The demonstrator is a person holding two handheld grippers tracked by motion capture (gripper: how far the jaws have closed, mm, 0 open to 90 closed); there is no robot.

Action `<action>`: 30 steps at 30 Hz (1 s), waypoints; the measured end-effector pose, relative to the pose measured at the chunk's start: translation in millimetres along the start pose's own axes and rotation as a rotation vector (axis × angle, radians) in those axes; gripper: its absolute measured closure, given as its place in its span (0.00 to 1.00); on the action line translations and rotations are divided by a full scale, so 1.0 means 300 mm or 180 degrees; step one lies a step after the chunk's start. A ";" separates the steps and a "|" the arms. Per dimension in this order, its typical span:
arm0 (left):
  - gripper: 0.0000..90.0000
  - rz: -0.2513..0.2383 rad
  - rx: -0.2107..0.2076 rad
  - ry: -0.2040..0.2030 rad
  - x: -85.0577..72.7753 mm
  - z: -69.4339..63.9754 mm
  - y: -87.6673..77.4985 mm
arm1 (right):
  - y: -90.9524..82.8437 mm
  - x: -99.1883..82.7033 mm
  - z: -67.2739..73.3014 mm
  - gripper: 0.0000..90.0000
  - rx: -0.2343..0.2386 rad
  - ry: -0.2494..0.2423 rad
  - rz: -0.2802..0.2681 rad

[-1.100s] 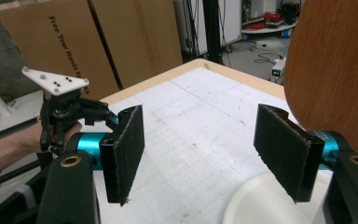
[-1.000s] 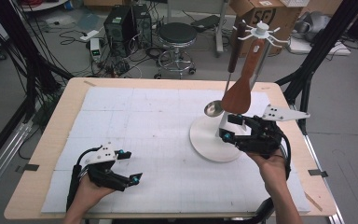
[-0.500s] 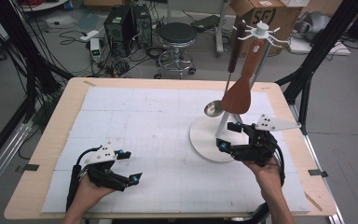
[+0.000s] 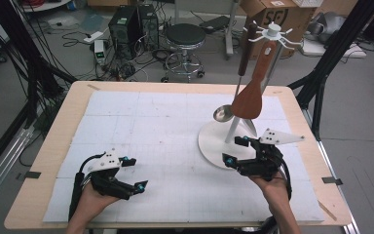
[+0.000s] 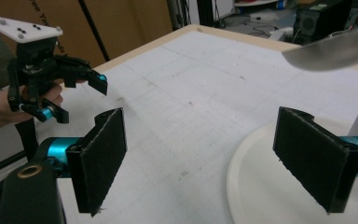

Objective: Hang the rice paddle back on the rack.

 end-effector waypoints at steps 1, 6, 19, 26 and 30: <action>0.14 0.0000 0.0003 0.0000 0.000 0.000 0.000 | 0.003 -0.008 0.000 0.18 0.0001 -0.0007 0.0015; 0.14 0.0006 0.0015 -0.0005 -0.002 0.001 -0.001 | 0.011 -0.046 -0.003 0.17 -0.0010 0.0001 0.0071; 0.13 0.0020 0.0024 -0.0012 -0.007 0.006 -0.001 | 0.016 -0.129 -0.019 0.13 -0.0056 0.0072 0.0168; 0.11 0.0016 0.0046 -0.0032 -0.009 0.007 0.000 | 0.012 -0.168 -0.030 0.12 -0.0061 0.0108 0.0190; 0.11 0.0018 0.0045 -0.0040 -0.011 0.007 0.002 | 0.006 -0.186 -0.038 0.11 -0.0076 0.0137 0.0209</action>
Point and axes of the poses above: each handheld gripper's, and its own axes: y roughly forward along the jaws, x roughly out of its top, z roughly to its left, the point moved 9 cm from there along y, roughly forward along the jaws, and after that the axes turned 8 degrees about -x, right-handed, at the moved point
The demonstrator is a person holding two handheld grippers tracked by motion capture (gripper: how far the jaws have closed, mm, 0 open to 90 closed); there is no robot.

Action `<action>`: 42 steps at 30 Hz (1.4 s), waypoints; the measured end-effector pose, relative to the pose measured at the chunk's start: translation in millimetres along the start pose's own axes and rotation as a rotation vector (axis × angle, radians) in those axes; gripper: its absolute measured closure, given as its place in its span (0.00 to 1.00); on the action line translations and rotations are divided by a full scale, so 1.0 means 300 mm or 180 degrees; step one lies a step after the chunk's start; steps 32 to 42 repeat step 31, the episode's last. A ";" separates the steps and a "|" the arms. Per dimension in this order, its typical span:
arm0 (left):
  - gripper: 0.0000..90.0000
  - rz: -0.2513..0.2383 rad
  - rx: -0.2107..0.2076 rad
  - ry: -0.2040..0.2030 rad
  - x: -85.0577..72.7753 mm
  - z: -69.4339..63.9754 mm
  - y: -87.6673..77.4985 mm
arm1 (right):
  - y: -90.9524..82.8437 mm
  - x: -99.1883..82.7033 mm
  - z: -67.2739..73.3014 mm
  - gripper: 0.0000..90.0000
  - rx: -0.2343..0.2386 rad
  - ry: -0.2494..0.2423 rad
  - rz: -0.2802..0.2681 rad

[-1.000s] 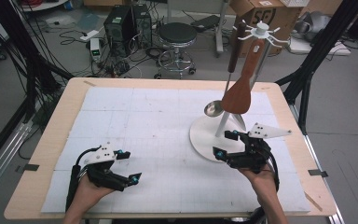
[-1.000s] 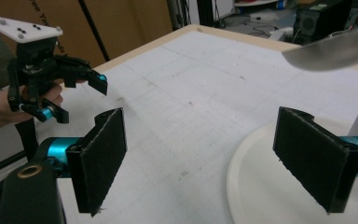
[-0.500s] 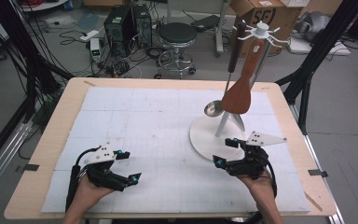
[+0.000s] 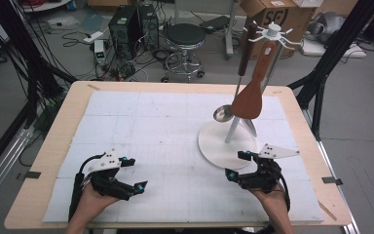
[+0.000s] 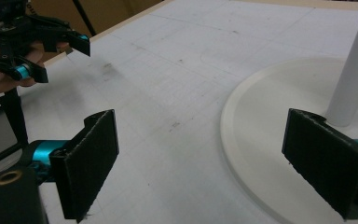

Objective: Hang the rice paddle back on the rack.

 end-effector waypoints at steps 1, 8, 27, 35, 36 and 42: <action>0.10 0.0007 -0.0003 0.0009 -0.001 0.001 0.000 | -0.002 -0.004 -0.002 0.11 -0.0004 0.0009 0.0010; 0.08 0.0024 0.0013 -0.0031 -0.013 0.009 0.002 | -0.018 -0.041 -0.025 0.01 -0.0053 0.0054 0.0087; 0.02 0.0117 0.0101 -0.0077 -0.049 0.024 0.002 | -0.111 -0.127 -0.056 0.01 -0.0271 0.0081 0.0015; 0.02 0.0122 0.0084 -0.0078 -0.051 0.023 0.010 | -0.133 -0.145 -0.060 0.01 -0.0295 0.0116 -0.0014; 0.02 0.0122 0.0084 -0.0078 -0.051 0.023 0.010 | -0.133 -0.145 -0.060 0.01 -0.0295 0.0116 -0.0014; 0.02 0.0122 0.0084 -0.0078 -0.051 0.023 0.010 | -0.133 -0.145 -0.060 0.01 -0.0295 0.0116 -0.0014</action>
Point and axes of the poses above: each handheld gripper's, and its own axes: y roughly forward along the jaws, x roughly out of its top, z roughly to its left, the point moved 9 cm from there along y, roughly forward along the jaws, and after that the axes turned 8 degrees about -x, right-handed, at the moved point
